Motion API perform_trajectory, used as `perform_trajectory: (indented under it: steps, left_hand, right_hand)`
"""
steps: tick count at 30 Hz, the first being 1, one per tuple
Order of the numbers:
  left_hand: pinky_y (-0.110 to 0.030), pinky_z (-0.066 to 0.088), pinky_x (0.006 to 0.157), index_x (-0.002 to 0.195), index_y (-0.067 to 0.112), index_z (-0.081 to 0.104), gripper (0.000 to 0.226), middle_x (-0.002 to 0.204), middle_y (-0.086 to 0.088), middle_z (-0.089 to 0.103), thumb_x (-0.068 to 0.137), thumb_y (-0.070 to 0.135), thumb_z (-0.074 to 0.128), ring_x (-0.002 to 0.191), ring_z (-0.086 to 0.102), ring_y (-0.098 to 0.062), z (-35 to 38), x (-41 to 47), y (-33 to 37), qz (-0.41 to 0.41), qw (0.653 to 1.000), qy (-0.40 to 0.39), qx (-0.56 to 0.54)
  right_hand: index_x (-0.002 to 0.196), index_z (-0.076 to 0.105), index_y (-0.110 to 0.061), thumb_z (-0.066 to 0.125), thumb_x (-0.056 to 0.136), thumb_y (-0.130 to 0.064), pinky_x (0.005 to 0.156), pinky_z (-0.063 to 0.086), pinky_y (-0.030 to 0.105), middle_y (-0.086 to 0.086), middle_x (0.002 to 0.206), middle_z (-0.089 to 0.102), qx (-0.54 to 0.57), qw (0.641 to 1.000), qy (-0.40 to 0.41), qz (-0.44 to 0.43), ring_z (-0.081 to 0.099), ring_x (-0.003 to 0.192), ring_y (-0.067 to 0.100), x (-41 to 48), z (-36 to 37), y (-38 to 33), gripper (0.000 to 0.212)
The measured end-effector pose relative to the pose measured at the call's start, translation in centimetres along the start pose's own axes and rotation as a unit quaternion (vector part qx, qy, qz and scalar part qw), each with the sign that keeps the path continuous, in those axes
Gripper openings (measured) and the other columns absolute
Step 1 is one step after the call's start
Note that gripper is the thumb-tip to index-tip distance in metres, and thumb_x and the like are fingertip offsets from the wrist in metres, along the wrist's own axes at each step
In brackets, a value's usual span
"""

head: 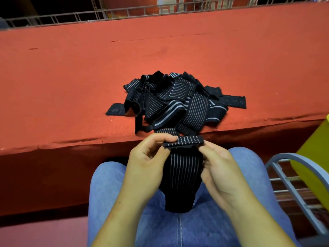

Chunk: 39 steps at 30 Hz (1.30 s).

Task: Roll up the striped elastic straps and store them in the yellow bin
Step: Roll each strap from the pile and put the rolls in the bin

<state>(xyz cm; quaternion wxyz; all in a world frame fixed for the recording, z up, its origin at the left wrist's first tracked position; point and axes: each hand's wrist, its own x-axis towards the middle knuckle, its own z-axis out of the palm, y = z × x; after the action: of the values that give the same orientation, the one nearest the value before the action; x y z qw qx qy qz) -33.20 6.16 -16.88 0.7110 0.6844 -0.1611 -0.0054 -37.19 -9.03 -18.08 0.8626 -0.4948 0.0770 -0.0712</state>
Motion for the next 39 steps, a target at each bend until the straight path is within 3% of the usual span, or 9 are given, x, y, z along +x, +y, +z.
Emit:
perform_trajectory:
  steps: [4,6,9,14,19,23,28,34,39]
  left_hand:
    - [-0.017,0.044,0.071,0.091,0.023,0.076,0.035,0.081,0.011,0.071,0.097,-0.007,0.059,0.069,0.059,0.001,0.0,0.0,-0.2,-0.012,1.0,0.009,0.016]
    - [-0.021,0.044,0.073,0.091,0.025,0.076,0.038,0.084,0.009,0.072,0.096,-0.008,0.058,0.073,0.061,-0.001,0.0,0.1,-0.3,-0.012,0.999,0.014,0.028]
    - [-0.02,0.047,0.075,0.091,0.023,0.076,0.039,0.088,0.007,0.074,0.094,-0.01,0.057,0.078,0.064,-0.003,-0.1,0.2,-0.2,-0.004,0.999,0.021,0.041]
    - [-0.025,0.053,0.079,0.093,0.019,0.078,0.042,0.095,0.004,0.078,0.096,-0.01,0.048,0.088,0.07,-0.008,-0.1,0.1,0.0,-0.03,0.999,0.022,0.021]
    - [-0.025,0.056,0.079,0.11,0.027,0.076,0.026,0.102,-0.001,0.077,0.096,0.022,0.055,0.092,0.071,-0.012,0.0,0.2,0.1,-0.067,0.996,0.005,-0.053]
    - [-0.02,0.057,0.082,0.116,0.017,0.073,0.023,0.098,0.002,0.08,0.098,0.005,0.065,0.094,0.074,-0.007,0.1,-0.1,0.1,-0.042,0.999,0.002,-0.013]
    - [-0.025,0.059,0.088,0.113,0.015,0.075,0.021,0.102,-0.002,0.08,0.096,0.004,0.067,0.1,0.076,-0.016,0.0,0.0,0.2,-0.018,1.0,0.021,-0.012]
    - [-0.029,0.057,0.097,0.118,0.012,0.072,0.026,0.112,-0.001,0.079,0.095,0.002,0.068,0.11,0.073,-0.015,0.0,0.0,0.1,-0.014,1.0,-0.015,-0.022]
    - [-0.027,0.056,0.096,0.115,0.012,0.072,0.023,0.111,-0.001,0.078,0.095,0.001,0.068,0.109,0.073,-0.015,0.1,0.2,0.0,0.013,1.0,-0.006,-0.009]
  right_hand:
    - [0.096,0.083,-0.002,0.053,0.096,-0.005,0.074,0.061,0.025,0.018,0.102,0.081,0.018,1.0,0.006,0.001,0.078,0.092,0.021,0.2,0.0,-0.2,0.03]
    - [0.085,0.084,-0.008,0.057,0.091,-0.02,0.075,0.06,0.03,0.014,0.093,0.08,0.045,0.999,0.019,0.014,0.076,0.086,0.022,0.4,-0.1,0.0,0.03]
    - [0.1,0.082,-0.006,0.057,0.092,-0.04,0.077,0.06,0.032,0.016,0.098,0.08,0.026,0.999,0.013,0.019,0.077,0.089,0.024,0.2,0.1,-0.2,0.043]
    - [0.112,0.078,-0.005,0.065,0.099,-0.019,0.094,0.06,0.044,0.018,0.107,0.081,-0.067,0.997,0.027,-0.03,0.078,0.103,0.032,0.0,0.0,0.3,0.024]
    - [0.112,0.078,-0.007,0.064,0.102,-0.015,0.088,0.062,0.037,0.015,0.104,0.082,-0.114,0.992,0.037,-0.047,0.079,0.101,0.032,0.1,-0.5,0.4,0.019]
    - [0.112,0.078,-0.008,0.065,0.101,-0.013,0.082,0.063,0.029,0.014,0.103,0.082,-0.118,0.991,0.031,-0.055,0.079,0.098,0.028,0.1,-0.7,0.4,0.019]
    - [0.114,0.079,-0.01,0.068,0.094,-0.027,0.087,0.061,0.032,0.012,0.106,0.082,-0.125,0.991,0.01,-0.036,0.079,0.103,0.026,0.2,-0.6,0.5,0.029]
    - [0.109,0.08,-0.01,0.066,0.101,-0.022,0.091,0.062,0.045,0.013,0.101,0.082,-0.155,0.986,0.023,-0.046,0.079,0.101,0.033,0.3,-0.9,0.4,0.02]
    - [0.102,0.081,-0.004,0.073,0.086,-0.053,0.086,0.06,0.042,0.018,0.1,0.081,-0.154,0.988,0.026,-0.009,0.079,0.096,0.03,0.4,-0.7,0.6,0.052]
